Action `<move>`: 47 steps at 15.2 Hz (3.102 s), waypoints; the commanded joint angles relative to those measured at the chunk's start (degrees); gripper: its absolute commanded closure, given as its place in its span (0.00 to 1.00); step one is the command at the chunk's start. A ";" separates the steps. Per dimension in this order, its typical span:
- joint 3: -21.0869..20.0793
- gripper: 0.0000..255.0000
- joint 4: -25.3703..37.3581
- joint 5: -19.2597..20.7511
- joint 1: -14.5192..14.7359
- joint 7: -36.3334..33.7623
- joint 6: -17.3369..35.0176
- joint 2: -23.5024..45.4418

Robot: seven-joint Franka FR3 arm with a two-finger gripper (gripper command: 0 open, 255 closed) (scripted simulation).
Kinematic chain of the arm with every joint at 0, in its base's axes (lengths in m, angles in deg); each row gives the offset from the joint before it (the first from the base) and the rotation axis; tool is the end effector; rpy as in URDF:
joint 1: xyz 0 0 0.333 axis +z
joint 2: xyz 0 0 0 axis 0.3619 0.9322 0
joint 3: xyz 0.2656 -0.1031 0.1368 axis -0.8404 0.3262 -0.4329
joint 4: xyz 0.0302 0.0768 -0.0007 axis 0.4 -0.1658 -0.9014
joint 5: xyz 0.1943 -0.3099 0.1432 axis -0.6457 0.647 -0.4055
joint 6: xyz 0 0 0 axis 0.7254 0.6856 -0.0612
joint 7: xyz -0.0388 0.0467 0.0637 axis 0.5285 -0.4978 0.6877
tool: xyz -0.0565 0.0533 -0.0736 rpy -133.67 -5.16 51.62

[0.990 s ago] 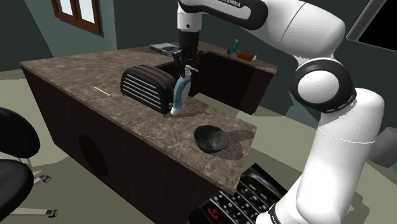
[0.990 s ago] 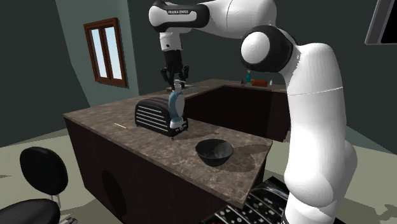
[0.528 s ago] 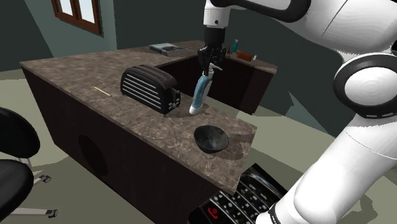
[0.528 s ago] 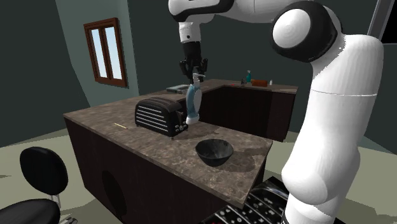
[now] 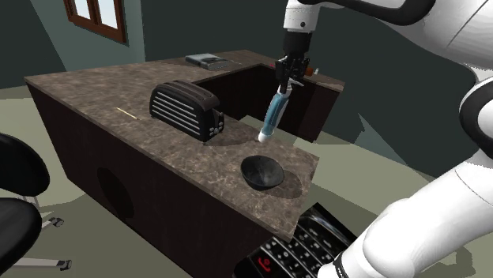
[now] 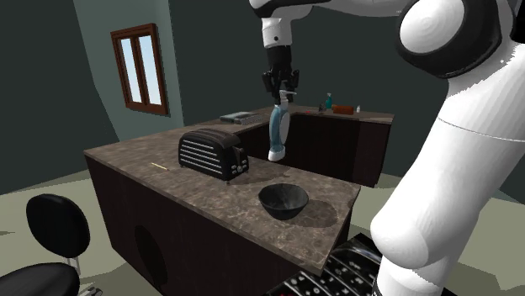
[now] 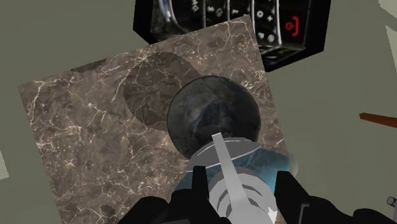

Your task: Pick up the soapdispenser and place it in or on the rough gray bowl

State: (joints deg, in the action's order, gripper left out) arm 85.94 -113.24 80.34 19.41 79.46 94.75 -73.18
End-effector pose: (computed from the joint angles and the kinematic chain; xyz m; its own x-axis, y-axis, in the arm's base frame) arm 0.4768 0.0087 0.6711 0.9905 0.0351 -0.1328 0.0448 -0.9965 0.0708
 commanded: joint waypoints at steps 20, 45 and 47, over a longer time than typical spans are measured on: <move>0.46 1.00 -20.69 -0.21 -0.15 -0.36 16.34 -4.35; 0.33 0.00 -23.11 -0.23 -0.06 -0.75 19.26 -3.84; 0.20 0.00 -19.01 -0.26 0.01 -0.75 15.82 -3.16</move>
State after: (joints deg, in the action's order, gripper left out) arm 86.15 -133.99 80.08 19.42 78.63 112.23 -76.49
